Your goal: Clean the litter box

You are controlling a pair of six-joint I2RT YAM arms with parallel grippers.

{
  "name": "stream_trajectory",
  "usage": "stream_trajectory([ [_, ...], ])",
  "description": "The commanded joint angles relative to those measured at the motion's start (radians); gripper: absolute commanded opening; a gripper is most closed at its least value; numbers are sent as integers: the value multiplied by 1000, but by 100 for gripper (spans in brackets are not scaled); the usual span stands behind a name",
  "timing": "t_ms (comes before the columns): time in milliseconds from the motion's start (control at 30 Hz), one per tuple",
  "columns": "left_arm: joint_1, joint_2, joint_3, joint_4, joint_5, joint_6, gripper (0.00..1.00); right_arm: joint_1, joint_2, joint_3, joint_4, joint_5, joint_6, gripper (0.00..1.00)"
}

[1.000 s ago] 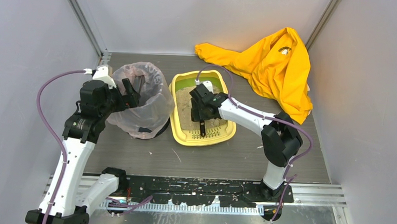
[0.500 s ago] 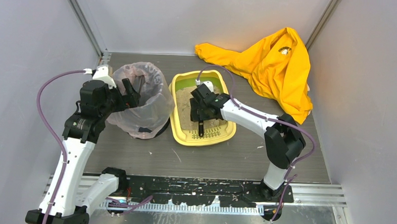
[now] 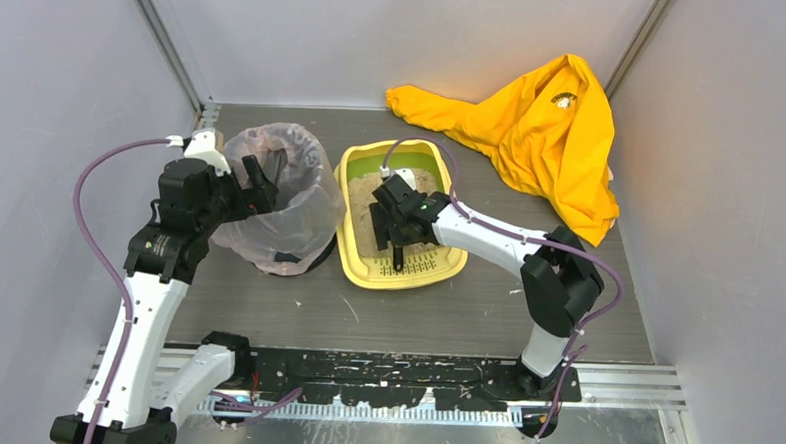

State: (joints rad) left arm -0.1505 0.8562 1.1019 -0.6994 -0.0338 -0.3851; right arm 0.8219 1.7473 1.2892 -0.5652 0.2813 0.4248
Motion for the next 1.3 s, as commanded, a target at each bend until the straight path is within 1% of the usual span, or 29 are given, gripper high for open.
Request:
stream_trajectory([
  [0, -2, -1, 11, 9, 15, 5, 100, 3, -12, -9, 43, -4, 8, 83],
  [67, -1, -3, 7, 9, 13, 5, 100, 3, -3, -14, 46, -5, 10, 78],
  [133, -2, -4, 5, 10, 9, 5, 100, 3, -2, -17, 51, -10, 14, 69],
  [200, -2, -8, 3, 11, 9, 4, 100, 3, -3, -15, 55, -10, 17, 57],
  [267, -2, -8, 3, 12, 10, 3, 100, 3, -5, -10, 54, -7, 18, 42],
  [300, -2, -8, 3, 12, 9, 3, 100, 3, -7, -7, 53, -3, 18, 37],
  [333, -2, -10, 3, 12, 8, 3, 100, 3, -8, -4, 52, 7, 18, 28],
  [367, -1, -11, 1, 12, 9, 3, 100, 3, -9, -1, 49, 14, 17, 23],
  [433, -1, -10, 1, 13, 8, 3, 100, 3, -11, 5, 41, 28, 15, 16],
  [600, -1, -13, -2, 13, 8, 3, 100, 3, -41, 19, 36, 43, 15, 3],
  [667, -1, -13, -2, 13, 8, 3, 100, 3, -66, 23, 32, 55, 15, 1],
  [967, -2, -13, -2, 19, 25, -6, 100, 3, -179, 35, 13, 95, 11, 1],
  [1100, -2, -11, -2, 19, 29, -9, 100, 3, -239, 25, -3, 86, 23, 1],
  [1167, -2, -14, -1, 23, 55, -15, 100, -3, -288, -13, 37, 50, 28, 1],
  [1267, -2, -33, -14, 77, 143, -36, 100, -79, -366, -112, 150, -135, 76, 1],
])
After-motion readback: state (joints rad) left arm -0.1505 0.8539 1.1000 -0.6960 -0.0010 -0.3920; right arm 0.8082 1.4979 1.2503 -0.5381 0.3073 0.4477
